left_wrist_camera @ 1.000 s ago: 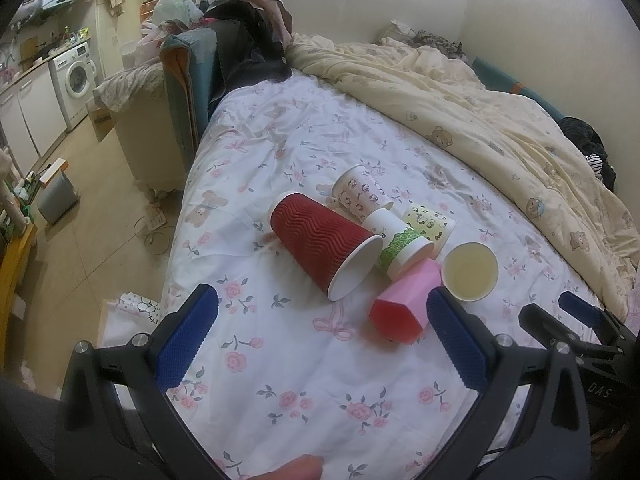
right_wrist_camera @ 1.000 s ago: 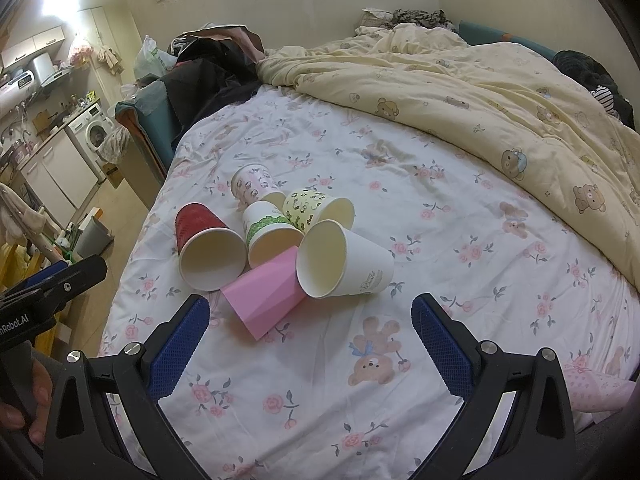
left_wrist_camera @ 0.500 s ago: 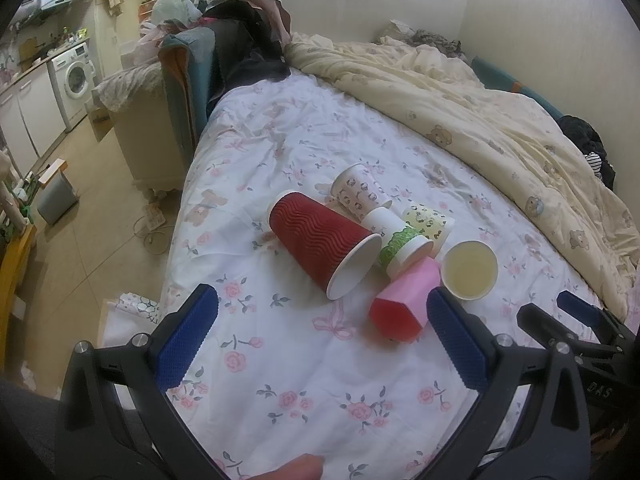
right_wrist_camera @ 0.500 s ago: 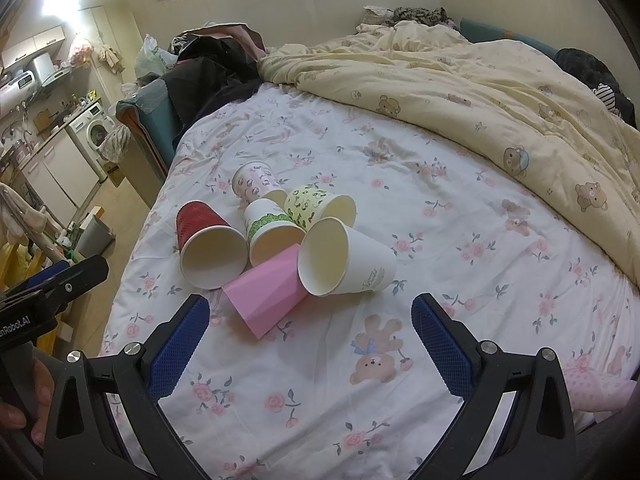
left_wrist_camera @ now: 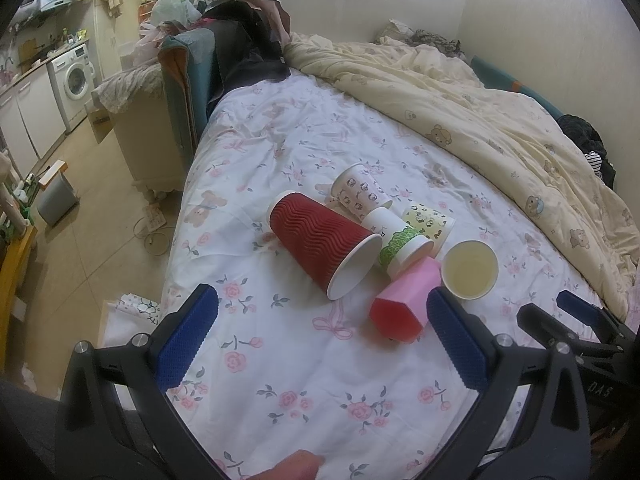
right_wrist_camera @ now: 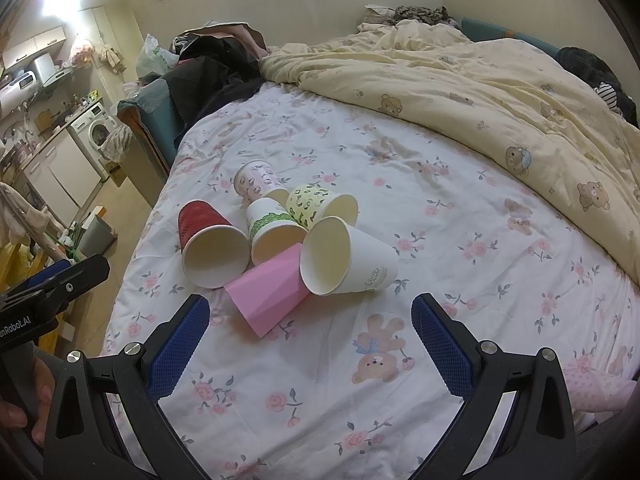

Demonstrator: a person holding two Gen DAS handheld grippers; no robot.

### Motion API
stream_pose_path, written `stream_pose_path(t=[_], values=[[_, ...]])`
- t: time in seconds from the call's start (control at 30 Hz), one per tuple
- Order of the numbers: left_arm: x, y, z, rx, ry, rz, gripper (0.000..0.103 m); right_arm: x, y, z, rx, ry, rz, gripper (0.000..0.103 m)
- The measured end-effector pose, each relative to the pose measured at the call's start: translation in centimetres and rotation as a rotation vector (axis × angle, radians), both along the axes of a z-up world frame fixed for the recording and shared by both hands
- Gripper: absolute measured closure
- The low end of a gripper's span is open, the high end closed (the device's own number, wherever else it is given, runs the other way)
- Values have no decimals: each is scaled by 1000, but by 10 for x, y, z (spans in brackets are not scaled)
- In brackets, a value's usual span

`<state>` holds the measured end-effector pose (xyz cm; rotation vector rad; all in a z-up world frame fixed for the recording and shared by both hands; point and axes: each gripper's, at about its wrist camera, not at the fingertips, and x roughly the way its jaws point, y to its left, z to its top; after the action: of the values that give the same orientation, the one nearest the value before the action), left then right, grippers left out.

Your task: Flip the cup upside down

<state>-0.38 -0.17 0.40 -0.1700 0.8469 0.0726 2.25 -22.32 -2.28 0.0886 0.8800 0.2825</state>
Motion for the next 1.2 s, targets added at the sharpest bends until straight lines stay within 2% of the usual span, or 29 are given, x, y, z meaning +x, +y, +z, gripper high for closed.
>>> stream_pose_path(t=[0.63, 0.83, 0.97, 1.07, 1.17, 1.2], values=[[1, 3, 3, 17, -4, 2, 0, 0, -1, 3, 12, 9, -2, 0], [7, -3, 1, 31, 22, -32, 0, 0, -4, 4, 15, 11, -5, 0], [27, -19, -8, 85, 112, -138, 0, 2, -19, 5, 45, 32, -46, 0], [51, -38, -26, 106, 250, -252, 1, 3, -31, 2, 10, 55, -85, 0], [76, -66, -54, 169, 424, -387, 5, 4, -42, -2, -8, 83, -107, 0], [81, -75, -61, 195, 454, -415, 7, 6, -47, -4, -1, 99, -115, 0]])
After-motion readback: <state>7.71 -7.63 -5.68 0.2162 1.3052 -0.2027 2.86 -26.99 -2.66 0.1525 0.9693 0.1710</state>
